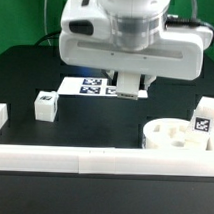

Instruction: Assemble stool

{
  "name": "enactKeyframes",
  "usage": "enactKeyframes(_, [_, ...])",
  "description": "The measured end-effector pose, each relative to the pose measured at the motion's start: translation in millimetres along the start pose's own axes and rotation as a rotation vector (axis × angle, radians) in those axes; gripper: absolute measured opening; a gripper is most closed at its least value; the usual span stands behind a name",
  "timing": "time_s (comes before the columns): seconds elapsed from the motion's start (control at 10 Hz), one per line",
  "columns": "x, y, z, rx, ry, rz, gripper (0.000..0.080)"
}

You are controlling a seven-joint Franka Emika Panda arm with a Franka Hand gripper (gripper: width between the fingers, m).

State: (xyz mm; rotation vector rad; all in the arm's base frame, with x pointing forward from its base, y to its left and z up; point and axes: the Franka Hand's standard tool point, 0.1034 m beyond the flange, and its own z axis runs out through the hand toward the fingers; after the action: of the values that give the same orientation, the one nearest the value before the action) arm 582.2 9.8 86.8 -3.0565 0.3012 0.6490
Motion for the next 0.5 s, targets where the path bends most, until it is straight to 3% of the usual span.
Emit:
enactKeyframes(0.2, [1.1,-2.3,0.6,0.013,0.116,-0.003,0.0337])
enactKeyframes(0.3, [9.1,-4.2,-2.2,0.019,0.204,-0.005,0.0337])
enactKeyframes(0.5, [7.0,-17.0,-12.2,0.055,0.312,0.008,0.0337])
